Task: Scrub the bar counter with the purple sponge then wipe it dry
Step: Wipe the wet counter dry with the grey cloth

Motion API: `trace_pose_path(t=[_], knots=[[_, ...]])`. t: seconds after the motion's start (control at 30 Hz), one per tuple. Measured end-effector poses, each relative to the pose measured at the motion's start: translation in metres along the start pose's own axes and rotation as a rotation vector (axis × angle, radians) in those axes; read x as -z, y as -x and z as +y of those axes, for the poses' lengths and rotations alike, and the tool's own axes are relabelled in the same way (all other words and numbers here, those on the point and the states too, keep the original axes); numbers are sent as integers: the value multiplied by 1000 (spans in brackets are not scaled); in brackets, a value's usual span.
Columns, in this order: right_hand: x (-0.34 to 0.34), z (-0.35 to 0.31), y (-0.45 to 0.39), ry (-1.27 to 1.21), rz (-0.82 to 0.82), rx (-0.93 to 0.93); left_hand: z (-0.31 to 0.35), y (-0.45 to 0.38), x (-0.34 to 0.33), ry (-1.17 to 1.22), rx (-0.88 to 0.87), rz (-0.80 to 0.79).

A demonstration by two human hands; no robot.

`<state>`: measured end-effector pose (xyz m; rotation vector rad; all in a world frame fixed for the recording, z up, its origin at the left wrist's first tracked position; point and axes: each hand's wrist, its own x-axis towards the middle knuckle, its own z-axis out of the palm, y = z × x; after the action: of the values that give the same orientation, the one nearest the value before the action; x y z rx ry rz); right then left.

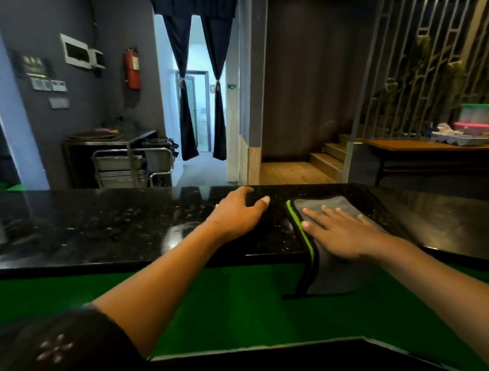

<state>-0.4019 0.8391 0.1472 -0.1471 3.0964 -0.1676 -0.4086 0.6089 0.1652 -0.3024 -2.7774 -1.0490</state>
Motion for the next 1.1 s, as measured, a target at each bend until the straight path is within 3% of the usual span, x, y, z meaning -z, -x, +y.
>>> trace_pose_path(t=[0.1,0.23,0.4,0.57,0.7,0.83,1.0,1.1], knots=[[11,-9,-19,-29,-19,-88,-43,27,54,-188,0,85],[17,-43,-30,-21,-13,-190,-114,66,127,-402,178,135],[2,-100,-13,-27,-26,10,-167,93,170,-624,311,-12],[-14,-103,5,25,28,188,-191,96,166,-640,291,-53],[-6,-126,-22,9,-21,91,-198,90,163,-665,291,19],[-5,-196,-44,-24,-5,47,-201,89,164,-659,285,36],[-23,-289,-15,-23,-37,294,-199,94,165,-631,280,24],[-34,-291,8,3,-14,427,-199,95,165,-615,266,21]])
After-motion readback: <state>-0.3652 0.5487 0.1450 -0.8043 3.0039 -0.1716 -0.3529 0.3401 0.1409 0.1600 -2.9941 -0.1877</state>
